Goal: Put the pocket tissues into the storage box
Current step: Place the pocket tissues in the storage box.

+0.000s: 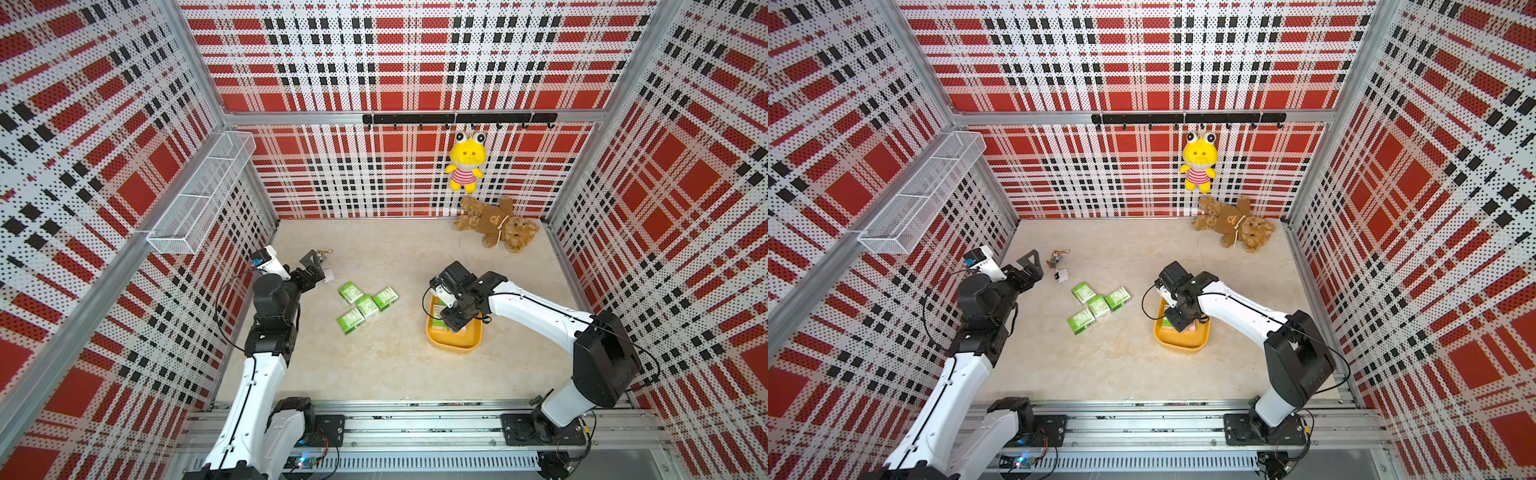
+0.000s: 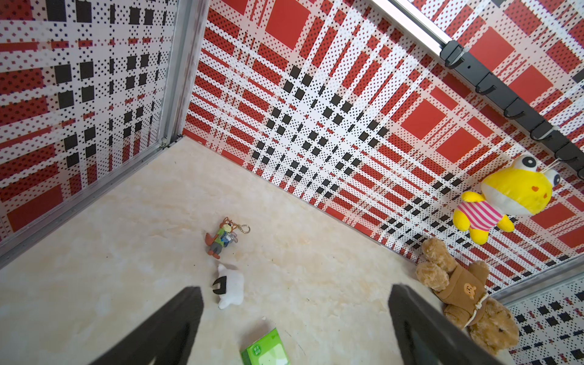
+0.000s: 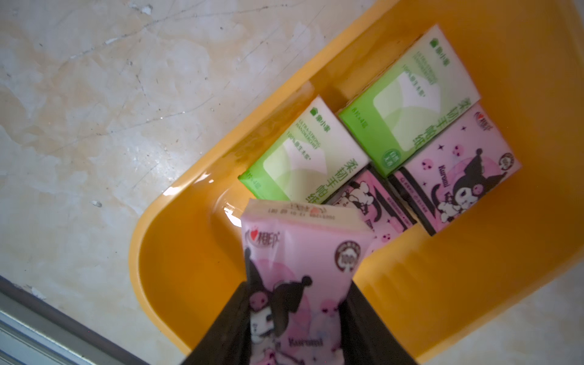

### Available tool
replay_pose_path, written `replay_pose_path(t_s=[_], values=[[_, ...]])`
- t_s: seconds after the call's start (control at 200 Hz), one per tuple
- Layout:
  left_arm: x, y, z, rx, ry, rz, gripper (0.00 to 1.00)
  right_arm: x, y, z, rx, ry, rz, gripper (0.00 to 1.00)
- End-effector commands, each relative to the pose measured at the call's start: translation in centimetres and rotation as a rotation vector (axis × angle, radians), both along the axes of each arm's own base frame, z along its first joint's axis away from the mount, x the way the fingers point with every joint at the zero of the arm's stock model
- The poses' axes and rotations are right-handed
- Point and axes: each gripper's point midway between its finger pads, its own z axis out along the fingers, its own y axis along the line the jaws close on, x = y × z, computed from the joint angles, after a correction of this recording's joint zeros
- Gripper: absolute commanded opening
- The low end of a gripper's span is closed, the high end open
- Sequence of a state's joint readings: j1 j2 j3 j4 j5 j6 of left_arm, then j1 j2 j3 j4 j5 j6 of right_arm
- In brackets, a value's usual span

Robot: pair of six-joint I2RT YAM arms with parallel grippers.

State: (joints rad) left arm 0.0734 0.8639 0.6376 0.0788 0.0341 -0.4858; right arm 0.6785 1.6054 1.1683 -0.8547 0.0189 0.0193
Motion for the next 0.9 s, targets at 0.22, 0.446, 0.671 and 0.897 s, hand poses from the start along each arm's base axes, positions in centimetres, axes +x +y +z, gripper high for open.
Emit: replay_pose_path(t_s=[0.22, 0.446, 0.671, 0.897], values=[[0.1, 0.0, 0.5, 0.001, -0.022, -0.004, 0.99, -1.4, 1.5, -1.3, 0.067, 0.063, 0.093, 0.48], [0.0, 0.0, 0.3, 0.0, -0.019, -0.004, 0.99, -2.6, 2.2, -2.2, 0.073, 0.115, 0.128, 0.49], [0.0, 0.1, 0.4, 0.008, -0.018, 0.0, 0.99, -3.5, 2.3, -3.3, 0.056, 0.146, 0.151, 0.51], [-0.1, 0.1, 0.2, 0.007, -0.014, 0.001, 0.99, -3.8, 2.8, -3.1, 0.069, 0.163, 0.163, 0.63]])
